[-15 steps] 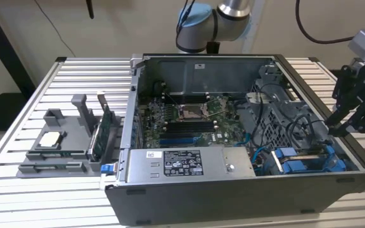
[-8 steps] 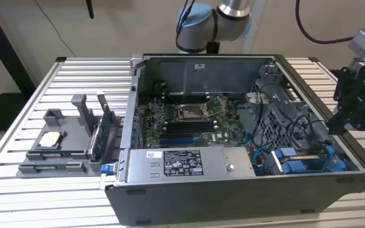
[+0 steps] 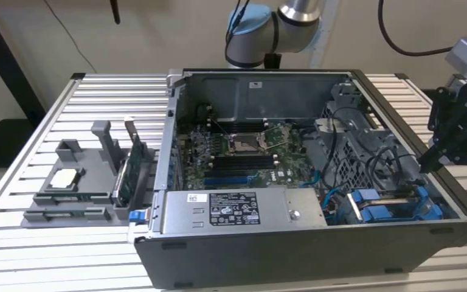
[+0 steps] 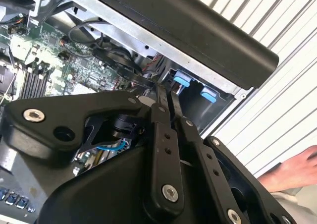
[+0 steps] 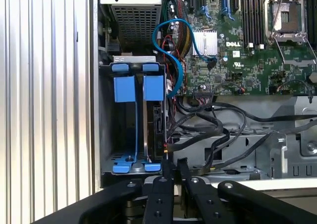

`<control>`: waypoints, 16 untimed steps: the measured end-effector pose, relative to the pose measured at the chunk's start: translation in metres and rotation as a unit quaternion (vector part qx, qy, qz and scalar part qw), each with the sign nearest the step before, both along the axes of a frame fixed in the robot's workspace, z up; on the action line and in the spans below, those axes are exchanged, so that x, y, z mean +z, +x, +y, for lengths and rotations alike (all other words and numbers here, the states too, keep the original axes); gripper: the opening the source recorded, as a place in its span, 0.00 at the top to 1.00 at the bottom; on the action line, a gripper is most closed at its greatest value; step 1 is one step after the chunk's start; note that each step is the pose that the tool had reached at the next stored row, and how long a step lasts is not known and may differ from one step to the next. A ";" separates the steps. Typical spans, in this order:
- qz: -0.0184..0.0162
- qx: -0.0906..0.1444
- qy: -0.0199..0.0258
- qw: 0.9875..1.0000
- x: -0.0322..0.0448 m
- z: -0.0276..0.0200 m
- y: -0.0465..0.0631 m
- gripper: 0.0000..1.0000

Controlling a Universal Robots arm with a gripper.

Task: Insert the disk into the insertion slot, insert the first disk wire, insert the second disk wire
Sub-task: 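Insert the second disk wire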

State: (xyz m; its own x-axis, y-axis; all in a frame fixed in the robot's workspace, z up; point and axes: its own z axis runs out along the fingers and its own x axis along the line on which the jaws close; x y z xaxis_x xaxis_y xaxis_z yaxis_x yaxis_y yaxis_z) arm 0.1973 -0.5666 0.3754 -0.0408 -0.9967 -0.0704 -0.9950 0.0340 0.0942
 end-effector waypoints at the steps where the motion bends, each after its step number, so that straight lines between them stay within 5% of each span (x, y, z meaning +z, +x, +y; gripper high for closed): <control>1: 0.000 0.000 0.000 1.000 0.0000 0.0000 0.000 0.84; 16: 0.000 0.000 0.000 1.000 0.0016 0.0000 -0.003 0.84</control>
State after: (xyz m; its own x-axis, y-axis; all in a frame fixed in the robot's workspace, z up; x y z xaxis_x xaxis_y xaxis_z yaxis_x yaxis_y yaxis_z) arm 0.1942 -0.5666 0.3771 -0.0407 -0.9967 -0.0708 -0.9950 0.0340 0.0939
